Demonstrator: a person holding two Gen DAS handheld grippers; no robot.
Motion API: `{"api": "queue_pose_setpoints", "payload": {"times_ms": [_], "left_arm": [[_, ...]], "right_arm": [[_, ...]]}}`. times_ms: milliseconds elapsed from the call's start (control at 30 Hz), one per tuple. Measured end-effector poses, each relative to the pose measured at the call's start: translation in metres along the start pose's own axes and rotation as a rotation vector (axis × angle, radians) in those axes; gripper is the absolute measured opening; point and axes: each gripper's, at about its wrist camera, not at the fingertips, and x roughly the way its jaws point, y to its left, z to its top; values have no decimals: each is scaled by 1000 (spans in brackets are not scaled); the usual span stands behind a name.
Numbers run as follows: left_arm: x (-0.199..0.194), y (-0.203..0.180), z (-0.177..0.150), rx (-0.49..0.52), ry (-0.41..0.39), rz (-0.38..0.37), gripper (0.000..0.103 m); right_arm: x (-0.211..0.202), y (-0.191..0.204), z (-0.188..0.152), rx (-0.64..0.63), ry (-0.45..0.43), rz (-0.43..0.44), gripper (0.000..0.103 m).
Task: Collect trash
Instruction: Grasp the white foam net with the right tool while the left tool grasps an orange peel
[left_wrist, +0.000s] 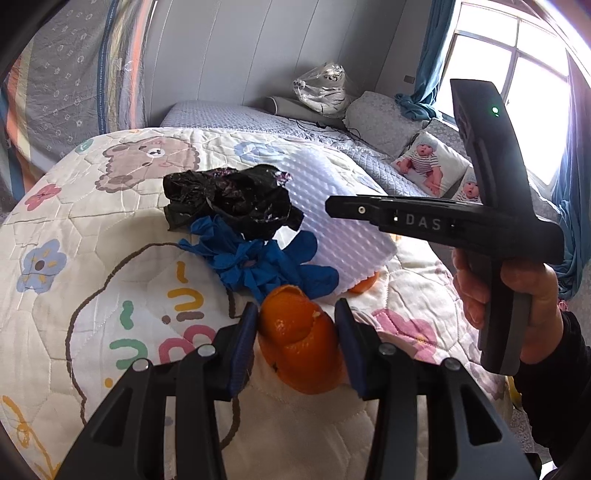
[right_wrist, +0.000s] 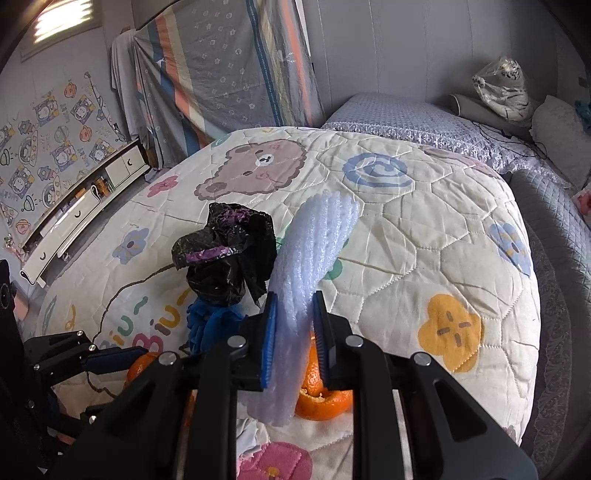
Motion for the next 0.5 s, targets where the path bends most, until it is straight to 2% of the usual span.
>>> {"api": "queue_pose_setpoints", "payload": {"times_ms": [500], "left_arm": [[-30, -3, 1, 4, -67, 34, 41]], "right_arm": [[-37, 1, 1, -8, -88, -46, 18]]}}
